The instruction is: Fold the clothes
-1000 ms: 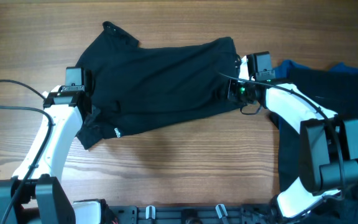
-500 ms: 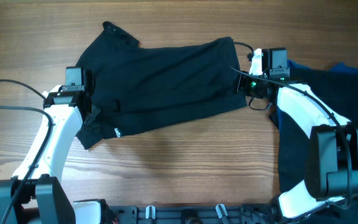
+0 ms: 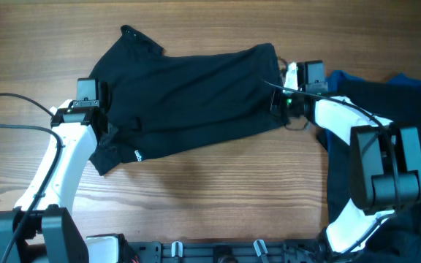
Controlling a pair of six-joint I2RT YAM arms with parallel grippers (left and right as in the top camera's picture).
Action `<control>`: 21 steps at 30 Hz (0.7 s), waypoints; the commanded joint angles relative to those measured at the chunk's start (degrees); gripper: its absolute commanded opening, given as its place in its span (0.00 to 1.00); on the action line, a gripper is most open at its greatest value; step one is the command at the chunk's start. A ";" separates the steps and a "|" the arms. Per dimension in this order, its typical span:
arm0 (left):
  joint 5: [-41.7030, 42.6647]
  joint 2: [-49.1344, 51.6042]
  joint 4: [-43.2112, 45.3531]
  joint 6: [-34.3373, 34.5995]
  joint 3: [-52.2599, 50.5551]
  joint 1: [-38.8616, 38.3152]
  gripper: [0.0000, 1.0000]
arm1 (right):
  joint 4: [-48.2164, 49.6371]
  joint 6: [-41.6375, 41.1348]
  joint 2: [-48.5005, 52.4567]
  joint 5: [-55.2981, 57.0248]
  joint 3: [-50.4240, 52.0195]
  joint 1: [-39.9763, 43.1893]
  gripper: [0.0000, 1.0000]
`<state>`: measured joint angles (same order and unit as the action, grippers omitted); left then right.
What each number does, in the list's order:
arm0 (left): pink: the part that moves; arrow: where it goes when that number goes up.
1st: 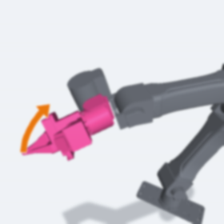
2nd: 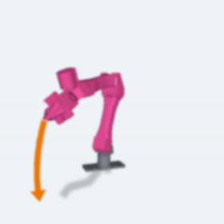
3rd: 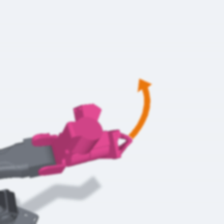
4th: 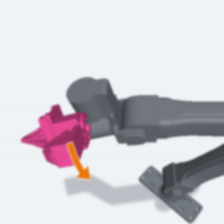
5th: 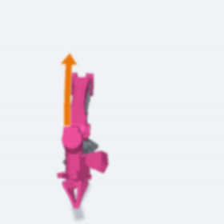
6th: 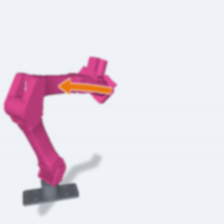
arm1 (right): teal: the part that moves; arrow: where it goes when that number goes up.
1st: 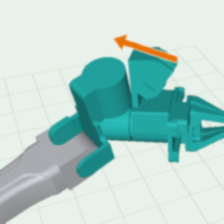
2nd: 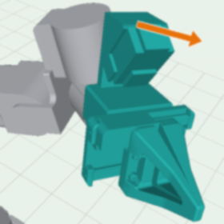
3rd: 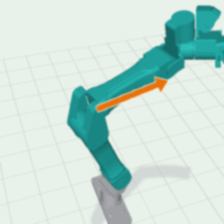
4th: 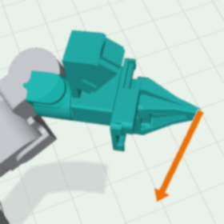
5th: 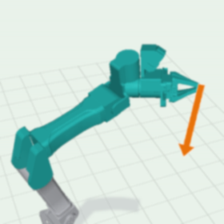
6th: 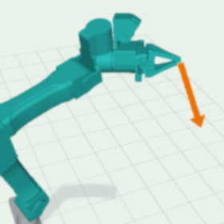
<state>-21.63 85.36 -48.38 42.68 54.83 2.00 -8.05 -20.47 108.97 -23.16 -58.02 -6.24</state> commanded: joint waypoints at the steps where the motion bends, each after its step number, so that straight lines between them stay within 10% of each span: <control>1: -1.38 0.26 -0.04 -0.33 0.63 0.42 0.26 | 9.05 -6.75 -0.02 -2.54 -0.90 2.60 0.09; 10: -1.38 0.26 -0.02 -0.33 0.63 0.42 0.27 | -10.93 5.18 -7.23 -6.08 -1.01 3.19 0.18; 15: -1.36 0.26 -2.32 -0.52 0.63 0.42 0.42 | -20.37 2.71 -7.13 8.63 -0.52 1.70 0.61; 21: -1.36 0.26 -4.35 -0.55 0.63 0.42 0.42 | -6.80 9.55 -7.13 -5.84 -1.09 2.29 0.38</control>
<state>-21.65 85.36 -52.64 42.39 54.83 2.00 -18.81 -13.78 102.85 -22.46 -58.48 -3.86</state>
